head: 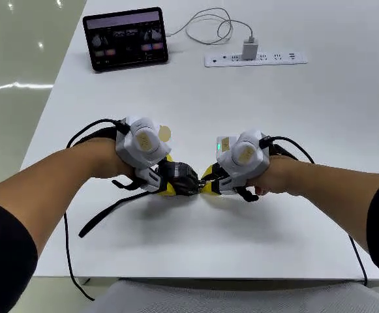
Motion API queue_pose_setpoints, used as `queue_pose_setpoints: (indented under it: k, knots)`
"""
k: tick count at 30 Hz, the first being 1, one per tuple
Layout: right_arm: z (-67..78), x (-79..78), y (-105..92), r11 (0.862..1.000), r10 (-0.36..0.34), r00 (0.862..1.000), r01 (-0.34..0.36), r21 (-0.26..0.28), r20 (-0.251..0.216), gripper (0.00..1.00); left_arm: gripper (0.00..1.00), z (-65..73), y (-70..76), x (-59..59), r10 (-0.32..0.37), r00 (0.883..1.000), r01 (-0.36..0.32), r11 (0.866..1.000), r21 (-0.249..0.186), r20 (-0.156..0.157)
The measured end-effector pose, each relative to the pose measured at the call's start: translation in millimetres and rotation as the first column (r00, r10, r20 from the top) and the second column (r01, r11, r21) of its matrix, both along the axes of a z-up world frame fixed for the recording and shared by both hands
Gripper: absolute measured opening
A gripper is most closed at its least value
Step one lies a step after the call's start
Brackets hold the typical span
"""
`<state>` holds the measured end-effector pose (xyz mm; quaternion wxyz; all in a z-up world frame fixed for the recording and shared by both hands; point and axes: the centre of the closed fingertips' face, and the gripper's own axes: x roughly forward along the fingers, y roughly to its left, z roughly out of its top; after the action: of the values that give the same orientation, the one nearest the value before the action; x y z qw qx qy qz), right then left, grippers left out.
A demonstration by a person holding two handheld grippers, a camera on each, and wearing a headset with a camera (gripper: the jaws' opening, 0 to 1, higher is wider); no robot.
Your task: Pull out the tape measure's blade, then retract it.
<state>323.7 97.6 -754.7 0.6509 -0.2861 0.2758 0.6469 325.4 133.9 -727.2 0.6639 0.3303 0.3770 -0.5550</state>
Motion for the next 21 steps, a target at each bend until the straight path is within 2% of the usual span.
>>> queue_pose_setpoints:
  k: [21]
  knots:
    - [-0.1, 0.8, -11.1, 1.000, -0.006, 1.000, 0.006, -0.015, -0.003, 0.09, 0.32, -1.1, -0.1, 1.3, 0.002, 1.000, -0.002, 1.000, -0.013, 0.006]
